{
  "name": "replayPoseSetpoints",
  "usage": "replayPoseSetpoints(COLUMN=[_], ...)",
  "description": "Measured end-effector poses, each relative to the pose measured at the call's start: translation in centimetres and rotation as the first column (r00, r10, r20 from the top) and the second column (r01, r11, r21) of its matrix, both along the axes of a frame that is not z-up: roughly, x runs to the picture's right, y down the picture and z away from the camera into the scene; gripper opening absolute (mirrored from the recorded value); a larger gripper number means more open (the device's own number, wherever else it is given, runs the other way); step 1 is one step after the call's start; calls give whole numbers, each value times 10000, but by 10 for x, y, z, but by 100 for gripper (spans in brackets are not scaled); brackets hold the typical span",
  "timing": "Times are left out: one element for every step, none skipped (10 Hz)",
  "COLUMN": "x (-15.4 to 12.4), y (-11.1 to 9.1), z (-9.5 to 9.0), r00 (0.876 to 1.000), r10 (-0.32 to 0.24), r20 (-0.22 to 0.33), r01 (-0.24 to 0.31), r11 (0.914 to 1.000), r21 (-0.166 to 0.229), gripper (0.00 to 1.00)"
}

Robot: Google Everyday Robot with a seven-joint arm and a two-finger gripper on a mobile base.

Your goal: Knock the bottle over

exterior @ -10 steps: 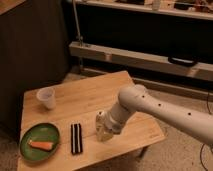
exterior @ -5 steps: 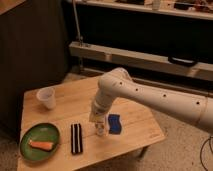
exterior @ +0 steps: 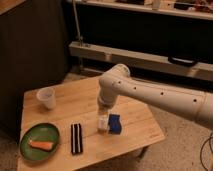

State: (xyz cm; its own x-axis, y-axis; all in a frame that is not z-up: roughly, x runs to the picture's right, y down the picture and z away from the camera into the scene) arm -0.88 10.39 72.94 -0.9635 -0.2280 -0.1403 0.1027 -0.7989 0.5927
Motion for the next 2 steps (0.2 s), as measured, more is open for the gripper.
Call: replayPoseSetpoints(x=[-2,-3], y=[0,0], z=[0,0], r00=[10000,10000], r10=[-17,-28], r20=[35,53], r01=[17,29], r11=[10000,10000], r21=[-5,-7], gripper=[4,5])
